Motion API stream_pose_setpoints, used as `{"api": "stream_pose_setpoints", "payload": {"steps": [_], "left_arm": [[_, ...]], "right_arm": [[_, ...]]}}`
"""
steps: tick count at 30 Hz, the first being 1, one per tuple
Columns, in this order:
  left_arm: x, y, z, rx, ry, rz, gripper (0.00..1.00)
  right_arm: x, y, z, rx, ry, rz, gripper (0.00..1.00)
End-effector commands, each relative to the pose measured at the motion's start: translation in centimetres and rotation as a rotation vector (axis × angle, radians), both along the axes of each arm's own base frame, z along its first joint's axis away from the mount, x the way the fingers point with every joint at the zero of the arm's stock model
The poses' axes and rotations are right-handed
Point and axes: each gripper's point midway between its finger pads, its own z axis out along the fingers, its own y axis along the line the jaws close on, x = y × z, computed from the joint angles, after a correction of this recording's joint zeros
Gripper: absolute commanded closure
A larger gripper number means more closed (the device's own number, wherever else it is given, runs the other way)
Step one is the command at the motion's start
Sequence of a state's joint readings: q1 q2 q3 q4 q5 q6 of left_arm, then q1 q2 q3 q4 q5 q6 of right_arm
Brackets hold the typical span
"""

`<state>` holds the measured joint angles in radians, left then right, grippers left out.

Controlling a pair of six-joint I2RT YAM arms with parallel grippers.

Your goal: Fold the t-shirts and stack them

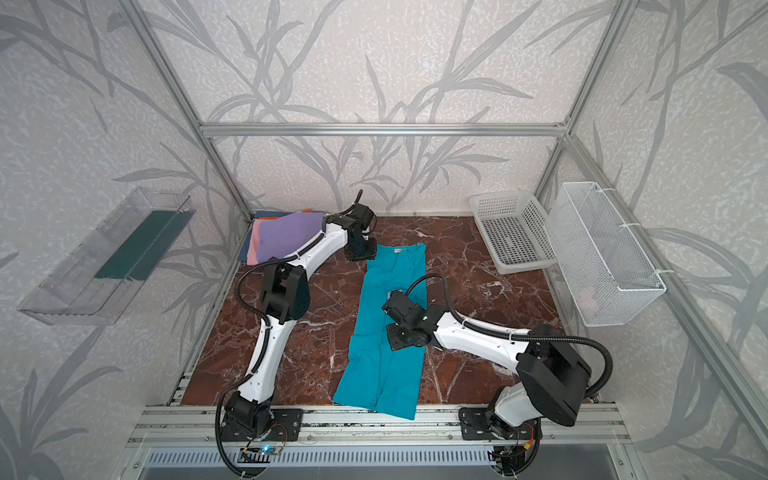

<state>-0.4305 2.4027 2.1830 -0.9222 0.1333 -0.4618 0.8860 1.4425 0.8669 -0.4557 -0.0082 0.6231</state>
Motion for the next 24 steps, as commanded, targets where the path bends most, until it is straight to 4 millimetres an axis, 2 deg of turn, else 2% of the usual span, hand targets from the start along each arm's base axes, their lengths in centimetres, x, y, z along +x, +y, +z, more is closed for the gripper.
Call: {"api": "stream_pose_setpoints", "payload": {"steps": [1, 4, 8, 13, 18, 24], "left_arm": [[-2.4, -1.0, 2.8, -0.026, -0.020, -0.003, 0.65], [-4.2, -0.4, 0.9, -0.027, 0.035, 0.028, 0.72], [-5.8, -0.3, -1.8, -0.049, 0.090, 0.039, 0.73], [-5.9, -0.2, -4.0, -0.041, 0.113, 0.052, 0.73], [-3.9, 0.5, -5.4, -0.012, 0.107, 0.077, 0.73], [0.6, 2.1, -5.4, -0.025, 0.083, 0.138, 0.73]], "right_arm": [[-0.4, -1.9, -0.8, -0.017, 0.046, -0.078, 0.90], [-0.2, -3.1, -2.0, -0.031, 0.111, -0.123, 0.91], [0.3, -4.3, -4.3, -0.067, 0.199, -0.178, 0.94], [1.5, -4.8, -5.8, -0.120, 0.210, -0.176, 0.95], [4.2, -5.3, -7.6, -0.122, 0.235, -0.200, 0.95], [9.7, -5.4, -8.9, -0.119, 0.261, -0.199, 0.97]]}}
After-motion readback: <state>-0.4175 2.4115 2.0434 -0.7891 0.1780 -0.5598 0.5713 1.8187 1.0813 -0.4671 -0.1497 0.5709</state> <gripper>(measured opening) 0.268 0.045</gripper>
